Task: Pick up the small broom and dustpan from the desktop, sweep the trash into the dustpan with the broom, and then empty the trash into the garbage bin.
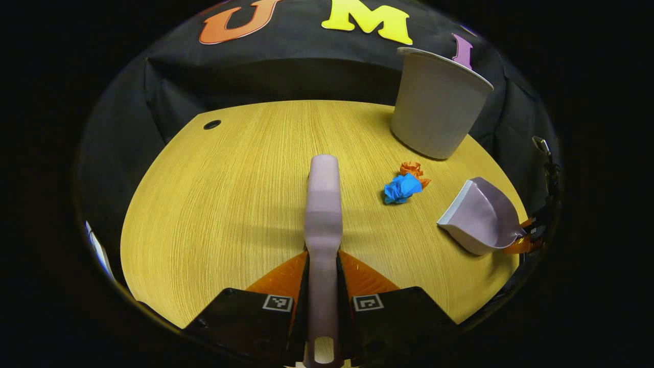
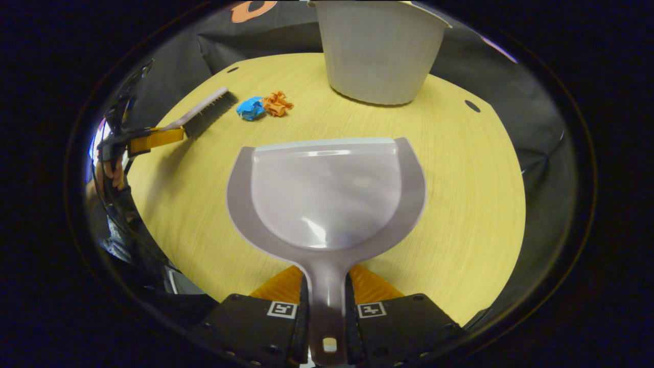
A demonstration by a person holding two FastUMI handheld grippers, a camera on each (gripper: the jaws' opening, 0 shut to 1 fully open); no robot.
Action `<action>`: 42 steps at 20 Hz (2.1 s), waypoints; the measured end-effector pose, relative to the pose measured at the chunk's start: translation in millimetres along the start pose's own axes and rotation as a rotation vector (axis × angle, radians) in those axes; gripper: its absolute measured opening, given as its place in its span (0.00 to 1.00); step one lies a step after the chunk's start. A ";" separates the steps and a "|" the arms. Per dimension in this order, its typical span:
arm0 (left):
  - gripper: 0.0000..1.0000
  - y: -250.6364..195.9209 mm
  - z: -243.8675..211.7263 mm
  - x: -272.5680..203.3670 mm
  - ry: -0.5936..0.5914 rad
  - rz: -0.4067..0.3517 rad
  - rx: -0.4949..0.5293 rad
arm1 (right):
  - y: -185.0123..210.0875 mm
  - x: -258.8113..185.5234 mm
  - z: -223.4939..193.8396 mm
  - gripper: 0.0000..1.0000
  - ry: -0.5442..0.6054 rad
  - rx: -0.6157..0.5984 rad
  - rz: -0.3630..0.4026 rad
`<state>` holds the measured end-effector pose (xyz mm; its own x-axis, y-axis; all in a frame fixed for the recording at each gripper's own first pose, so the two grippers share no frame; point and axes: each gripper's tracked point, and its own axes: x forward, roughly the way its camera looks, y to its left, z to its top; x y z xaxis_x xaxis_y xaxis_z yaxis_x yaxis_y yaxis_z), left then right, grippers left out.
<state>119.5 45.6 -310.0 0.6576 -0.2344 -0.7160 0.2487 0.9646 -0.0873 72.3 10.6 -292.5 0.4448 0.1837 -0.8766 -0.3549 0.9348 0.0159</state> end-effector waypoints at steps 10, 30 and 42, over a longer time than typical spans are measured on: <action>0.29 -19.9 42.2 37.6 -0.002 -0.059 0.077 | -7.0 11.8 21.9 0.28 0.046 -0.151 0.052; 0.28 -113.8 36.4 36.7 0.043 -0.290 0.260 | 5.5 11.8 26.1 0.28 0.100 -0.190 0.063; 0.28 -166.6 18.9 25.8 0.067 -0.388 0.305 | 6.6 13.7 28.8 0.28 0.067 -0.157 0.083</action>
<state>108.5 -123.5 -300.9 0.4305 -0.5511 -0.7148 0.6695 0.7261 -0.1566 99.7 28.0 -290.5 0.3549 0.2327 -0.9055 -0.5141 0.8575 0.0189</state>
